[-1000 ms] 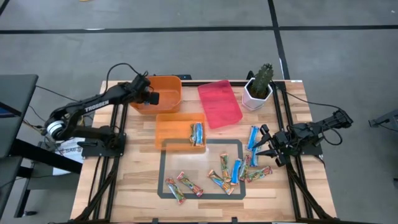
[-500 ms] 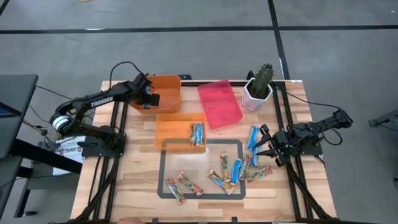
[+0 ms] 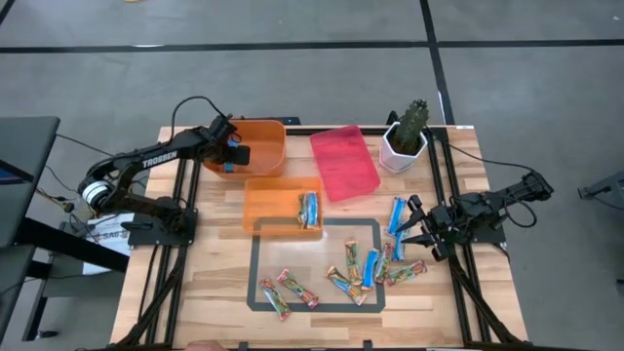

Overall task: Pick and place Granola Bars by type
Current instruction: Put the blue granola bar into the top orange bin, then put the red granola bar into the red bin

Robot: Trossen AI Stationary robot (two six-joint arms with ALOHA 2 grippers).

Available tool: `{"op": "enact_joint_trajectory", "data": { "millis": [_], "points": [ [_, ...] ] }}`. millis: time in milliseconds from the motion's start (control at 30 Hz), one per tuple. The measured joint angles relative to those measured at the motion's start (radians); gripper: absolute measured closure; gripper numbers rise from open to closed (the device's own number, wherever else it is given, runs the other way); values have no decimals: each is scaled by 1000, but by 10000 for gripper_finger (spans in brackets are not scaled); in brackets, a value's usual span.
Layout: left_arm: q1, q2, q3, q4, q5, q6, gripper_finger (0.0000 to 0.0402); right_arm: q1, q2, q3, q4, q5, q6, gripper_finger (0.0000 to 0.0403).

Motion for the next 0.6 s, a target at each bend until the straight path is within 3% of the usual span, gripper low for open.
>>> {"op": "enact_joint_trajectory", "data": {
  "millis": [233, 600],
  "points": [
    [0, 1, 29, -4, 9, 34, 295, 0, 0, 0, 0, 0, 0, 268],
    [-6, -14, 109, -6, 5, 91, 292, 0, 0, 0, 0, 0, 0, 269]
  ]
}}
